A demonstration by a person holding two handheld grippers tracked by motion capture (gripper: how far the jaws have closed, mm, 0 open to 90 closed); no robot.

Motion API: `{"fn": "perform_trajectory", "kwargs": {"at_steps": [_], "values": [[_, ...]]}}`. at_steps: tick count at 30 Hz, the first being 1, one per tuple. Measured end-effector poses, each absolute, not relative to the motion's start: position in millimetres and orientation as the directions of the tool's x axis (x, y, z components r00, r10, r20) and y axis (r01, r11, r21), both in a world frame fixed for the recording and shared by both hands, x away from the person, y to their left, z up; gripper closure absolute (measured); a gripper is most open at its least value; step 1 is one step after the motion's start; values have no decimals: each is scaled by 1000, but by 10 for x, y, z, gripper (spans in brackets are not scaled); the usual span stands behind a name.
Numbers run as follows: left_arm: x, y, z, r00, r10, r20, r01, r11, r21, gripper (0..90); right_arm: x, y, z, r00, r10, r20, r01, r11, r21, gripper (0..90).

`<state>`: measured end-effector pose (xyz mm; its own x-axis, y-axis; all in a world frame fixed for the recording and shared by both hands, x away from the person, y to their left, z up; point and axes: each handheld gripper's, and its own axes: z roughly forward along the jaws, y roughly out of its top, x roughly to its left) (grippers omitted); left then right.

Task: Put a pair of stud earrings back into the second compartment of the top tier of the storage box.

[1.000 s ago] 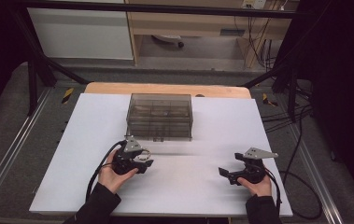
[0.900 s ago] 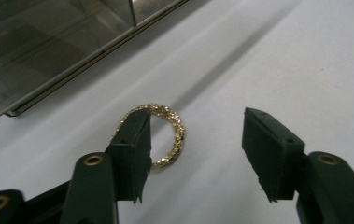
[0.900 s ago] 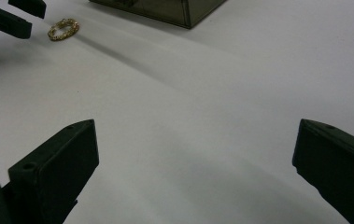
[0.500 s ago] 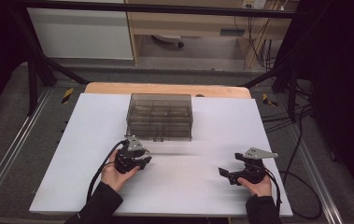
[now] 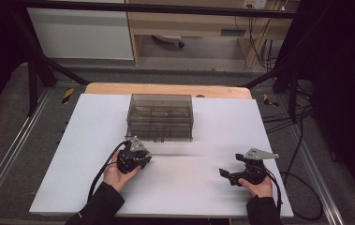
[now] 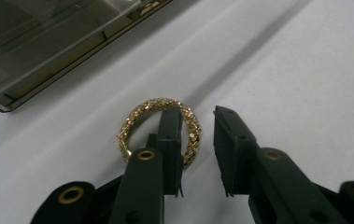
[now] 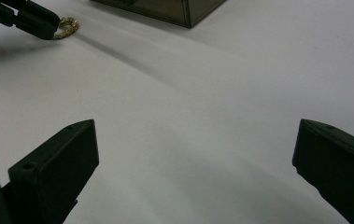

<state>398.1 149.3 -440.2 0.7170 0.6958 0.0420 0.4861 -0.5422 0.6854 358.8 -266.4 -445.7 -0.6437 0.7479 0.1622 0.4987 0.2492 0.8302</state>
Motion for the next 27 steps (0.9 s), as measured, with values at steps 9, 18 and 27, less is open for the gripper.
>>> {"fn": "perform_trajectory", "kwargs": {"at_steps": [9, 18, 27], "values": [[3996, 1484, -4426, 715, 698, 41, 493, -545, 679, 776, 3587, -2663, -4456, -642, 749, 165, 501, 246, 830, 11], [4003, 1487, -4435, 713, 700, 37, 499, -544, 675, 831, 3587, -2663, -4456, -641, 749, 164, 501, 247, 830, 11], [4011, 1503, -4432, 710, 703, 38, 499, -540, 678, 870, 3587, -2663, -4456, -643, 748, 162, 500, 250, 829, 11]]}}
